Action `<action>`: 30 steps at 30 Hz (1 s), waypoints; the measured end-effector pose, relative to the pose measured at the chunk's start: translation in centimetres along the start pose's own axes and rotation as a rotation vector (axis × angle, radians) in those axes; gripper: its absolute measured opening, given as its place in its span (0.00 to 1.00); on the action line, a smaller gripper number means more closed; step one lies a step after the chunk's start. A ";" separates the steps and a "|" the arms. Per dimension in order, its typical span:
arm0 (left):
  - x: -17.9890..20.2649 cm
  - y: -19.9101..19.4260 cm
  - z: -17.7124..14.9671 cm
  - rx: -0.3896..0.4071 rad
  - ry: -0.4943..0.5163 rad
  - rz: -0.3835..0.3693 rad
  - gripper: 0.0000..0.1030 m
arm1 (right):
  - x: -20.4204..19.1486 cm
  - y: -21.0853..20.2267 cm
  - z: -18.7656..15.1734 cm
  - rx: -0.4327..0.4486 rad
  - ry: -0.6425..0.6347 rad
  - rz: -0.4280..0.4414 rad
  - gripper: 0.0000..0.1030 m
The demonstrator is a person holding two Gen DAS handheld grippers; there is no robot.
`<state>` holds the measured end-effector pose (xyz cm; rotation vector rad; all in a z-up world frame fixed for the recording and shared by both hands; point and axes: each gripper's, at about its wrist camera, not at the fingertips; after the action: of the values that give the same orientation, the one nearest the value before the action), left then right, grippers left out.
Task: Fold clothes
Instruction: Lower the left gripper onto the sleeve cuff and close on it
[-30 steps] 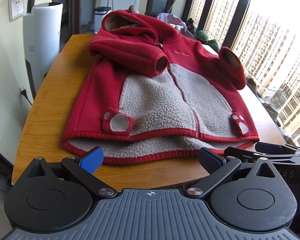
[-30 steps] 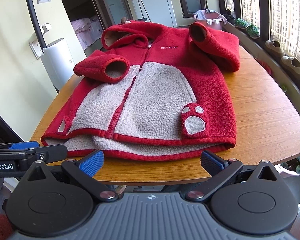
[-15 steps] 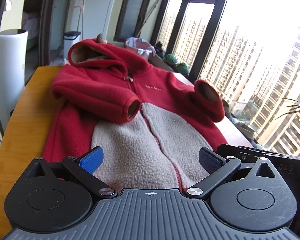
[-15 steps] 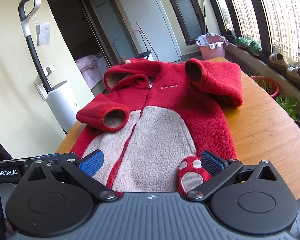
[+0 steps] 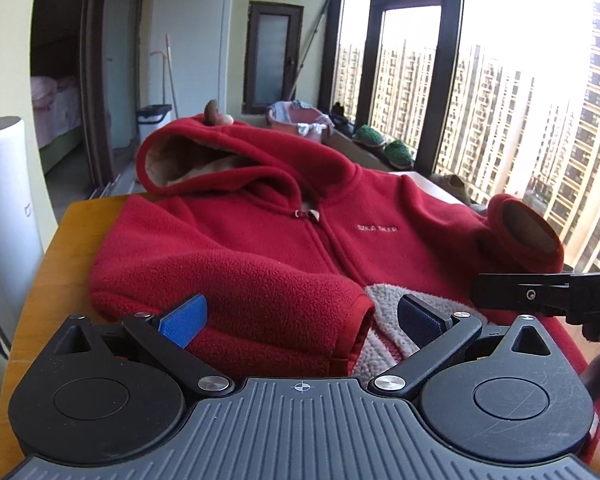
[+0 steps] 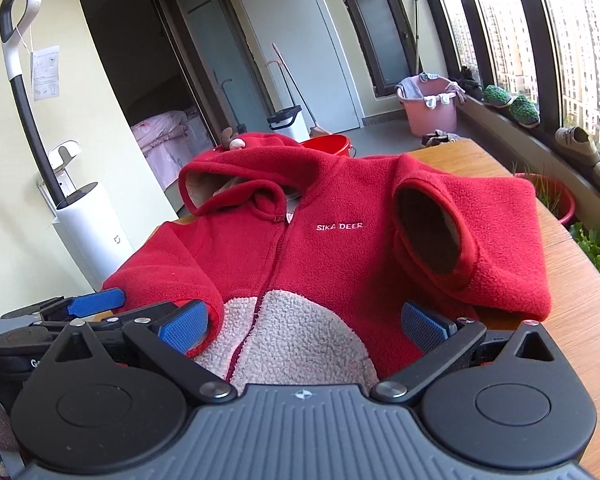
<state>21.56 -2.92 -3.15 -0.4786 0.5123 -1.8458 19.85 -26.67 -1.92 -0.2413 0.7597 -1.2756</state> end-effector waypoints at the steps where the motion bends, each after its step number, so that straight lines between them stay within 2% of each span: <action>1: 0.0 0.5 -0.4 -0.017 0.004 0.001 1.00 | 0.4 0.9 -0.3 -0.031 0.035 0.005 1.00; 2: 0.1 1.0 -0.9 -0.036 0.011 0.003 1.00 | 0.9 1.8 -0.8 -0.059 0.071 0.011 1.00; 3: 0.1 1.1 -1.2 -0.052 0.020 0.004 1.00 | 1.0 2.1 -1.3 -0.047 0.073 0.014 1.00; 5: 0.1 1.0 -1.3 -0.059 0.025 0.007 1.00 | 0.7 1.9 -1.9 -0.009 0.042 0.011 1.00; 8: 0.1 1.0 -1.4 -0.069 0.026 0.013 1.00 | 0.3 1.9 -1.7 -0.034 0.013 0.001 1.00; 26: 0.4 -0.3 -2.3 -0.055 -0.023 0.030 1.00 | 1.2 0.6 -2.0 -0.067 -0.005 0.075 1.00; 30: 0.4 -1.0 -2.7 -0.045 -0.052 0.014 1.00 | 1.2 -0.1 -2.6 -0.069 -0.013 0.080 1.00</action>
<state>19.12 -2.65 -4.79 -0.5504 0.5220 -1.8066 18.22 -27.18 -4.20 -0.2721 0.7960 -1.1722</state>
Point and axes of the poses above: each gripper's, at about its wrist camera, not at the fingertips, and y roughly the way its jaws point, x to its right, z to its top
